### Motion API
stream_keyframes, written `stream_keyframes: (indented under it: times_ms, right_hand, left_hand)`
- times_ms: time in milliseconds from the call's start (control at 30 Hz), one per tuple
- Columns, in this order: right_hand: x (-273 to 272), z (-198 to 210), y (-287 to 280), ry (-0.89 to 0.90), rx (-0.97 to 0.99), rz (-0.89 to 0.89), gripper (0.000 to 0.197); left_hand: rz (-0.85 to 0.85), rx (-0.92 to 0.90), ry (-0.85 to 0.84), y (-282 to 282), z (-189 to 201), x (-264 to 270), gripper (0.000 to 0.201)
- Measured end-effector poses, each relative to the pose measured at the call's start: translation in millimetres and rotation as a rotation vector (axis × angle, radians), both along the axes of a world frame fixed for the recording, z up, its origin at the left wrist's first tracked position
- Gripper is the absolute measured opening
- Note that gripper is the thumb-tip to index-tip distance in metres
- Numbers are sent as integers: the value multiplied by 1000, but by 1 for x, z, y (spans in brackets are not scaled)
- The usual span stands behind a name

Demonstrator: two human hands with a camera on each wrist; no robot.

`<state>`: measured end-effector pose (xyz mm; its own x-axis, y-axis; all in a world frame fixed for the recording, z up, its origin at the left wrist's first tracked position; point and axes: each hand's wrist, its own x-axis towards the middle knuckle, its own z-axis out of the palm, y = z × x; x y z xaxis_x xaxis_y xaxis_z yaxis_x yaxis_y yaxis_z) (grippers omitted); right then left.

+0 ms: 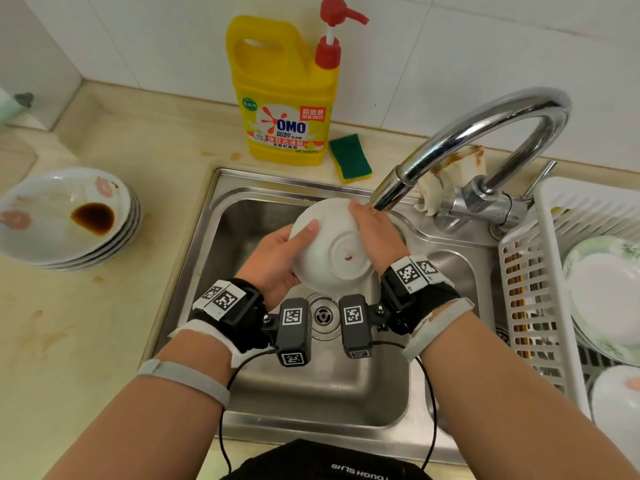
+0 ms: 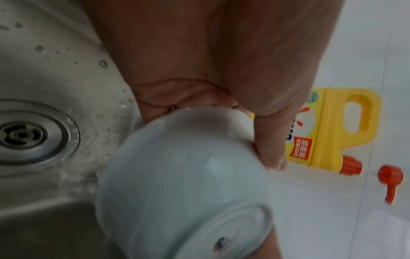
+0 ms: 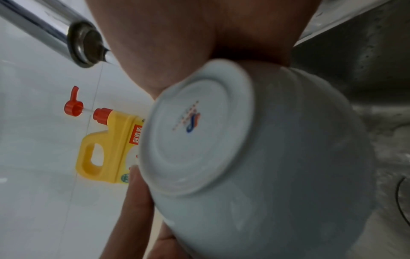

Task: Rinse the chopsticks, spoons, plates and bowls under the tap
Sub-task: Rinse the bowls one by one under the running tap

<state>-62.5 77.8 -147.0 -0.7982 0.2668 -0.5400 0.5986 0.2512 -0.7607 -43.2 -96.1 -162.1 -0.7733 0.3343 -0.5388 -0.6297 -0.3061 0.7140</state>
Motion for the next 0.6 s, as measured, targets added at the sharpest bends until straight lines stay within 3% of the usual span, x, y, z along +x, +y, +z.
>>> stream_keyframes:
  times_ms: [167, 300, 433, 500, 600]
  right_hand:
    - [0, 2, -10, -5, -79, -55, 44]
    - [-4, -13, -18, -41, -159, -120, 74]
    - [-7, -14, -17, -69, -103, -148, 76]
    - [-3, 3, -21, -44, -58, -142, 67]
    - [-1, 12, -17, 8, 4, -111, 33]
  left_hand:
    - [35, 35, 31, -7, -2, -1, 48]
    - [30, 50, 77, -8, -2, 1, 46]
    - [10, 46, 85, -10, -1, -1, 42]
    - [-14, 46, 66, -13, -1, -5, 37]
    - [-56, -19, 93, -15, 2, -9, 35]
